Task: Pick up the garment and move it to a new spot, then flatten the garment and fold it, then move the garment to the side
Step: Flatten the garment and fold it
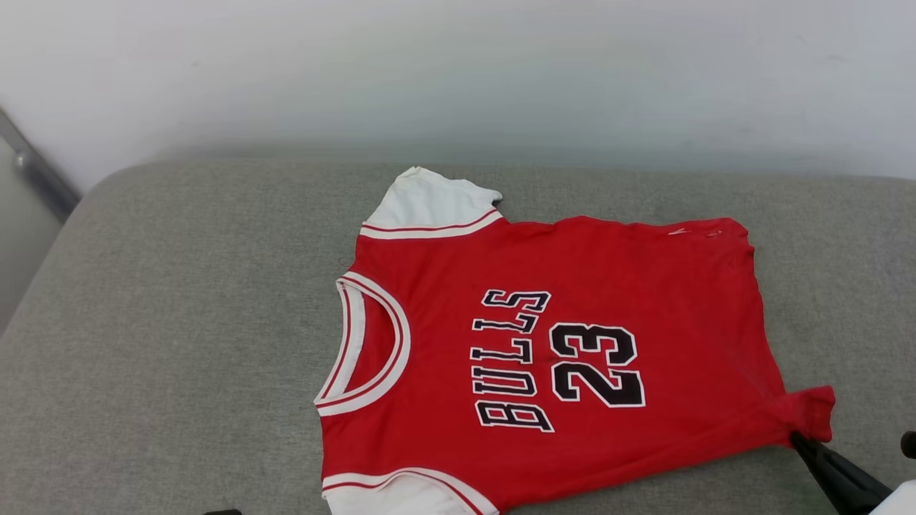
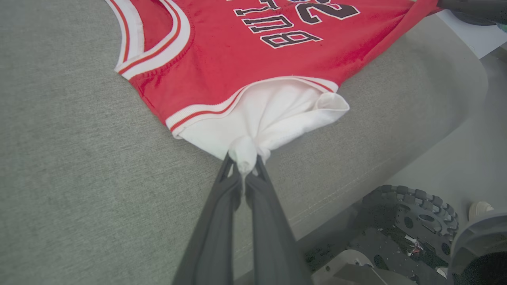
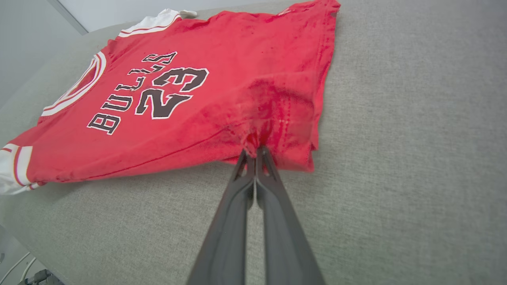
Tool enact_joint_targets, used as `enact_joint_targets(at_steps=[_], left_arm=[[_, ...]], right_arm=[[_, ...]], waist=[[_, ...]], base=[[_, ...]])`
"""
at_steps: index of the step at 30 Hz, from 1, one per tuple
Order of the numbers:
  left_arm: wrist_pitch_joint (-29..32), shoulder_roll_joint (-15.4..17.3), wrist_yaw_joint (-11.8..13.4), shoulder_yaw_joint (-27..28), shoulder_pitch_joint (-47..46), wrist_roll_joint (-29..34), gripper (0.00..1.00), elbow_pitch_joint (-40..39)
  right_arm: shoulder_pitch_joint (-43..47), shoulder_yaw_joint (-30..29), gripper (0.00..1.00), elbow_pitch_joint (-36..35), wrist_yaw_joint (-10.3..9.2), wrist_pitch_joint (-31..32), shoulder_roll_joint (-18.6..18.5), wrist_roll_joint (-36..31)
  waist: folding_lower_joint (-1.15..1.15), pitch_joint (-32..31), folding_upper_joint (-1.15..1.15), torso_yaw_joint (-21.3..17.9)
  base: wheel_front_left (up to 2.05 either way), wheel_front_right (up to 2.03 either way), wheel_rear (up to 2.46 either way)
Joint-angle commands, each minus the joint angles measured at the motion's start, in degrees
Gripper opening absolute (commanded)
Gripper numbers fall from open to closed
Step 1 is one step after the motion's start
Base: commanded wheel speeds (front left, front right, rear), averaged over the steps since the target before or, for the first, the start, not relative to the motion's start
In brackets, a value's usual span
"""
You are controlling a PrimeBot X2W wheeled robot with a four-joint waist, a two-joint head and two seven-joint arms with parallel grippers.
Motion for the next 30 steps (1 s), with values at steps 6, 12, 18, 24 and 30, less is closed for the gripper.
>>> enact_joint_targets(at_steps=[6,12,18,24,30], left_arm=[[-2.63,0.59,0.54,3.22,-3.22,0.97,0.00,-2.34],[-3.18,1.59,-0.07,6.47,-8.40,1.28,0.00,-4.14],[-2.39,1.42,-1.40,8.51,-15.30,2.06,0.00,-3.15],[0.36,0.39,-3.86,7.74,-21.57,2.51,0.00,0.74],[2.31,-1.01,-6.68,4.90,-27.56,6.04,0.00,7.11]], right_arm=[[1.17,-1.13,0.00,-3.46,-0.04,2.00,-1.01,0.18],[-1.04,-2.34,0.00,-4.90,-0.04,5.39,-1.09,-0.11],[-4.98,-2.28,0.00,-6.08,-0.04,9.44,-0.78,-0.89],[-9.51,-1.90,0.00,-6.08,-0.04,13.57,-0.60,-2.87],[-14.12,-0.63,0.00,-4.40,-0.03,17.91,0.47,-5.08]], waist=[[0.01,1.89,0.00,-1.13],[0.01,4.20,0.00,-1.67],[0.01,8.28,0.00,-2.26],[0.01,12.10,0.00,-2.78],[0.01,14.68,0.00,-2.99]], base=[[0.00,0.00,0.00],[0.00,0.00,0.00],[0.00,0.00,0.00],[0.00,0.00,0.00],[0.00,0.00,0.00]])
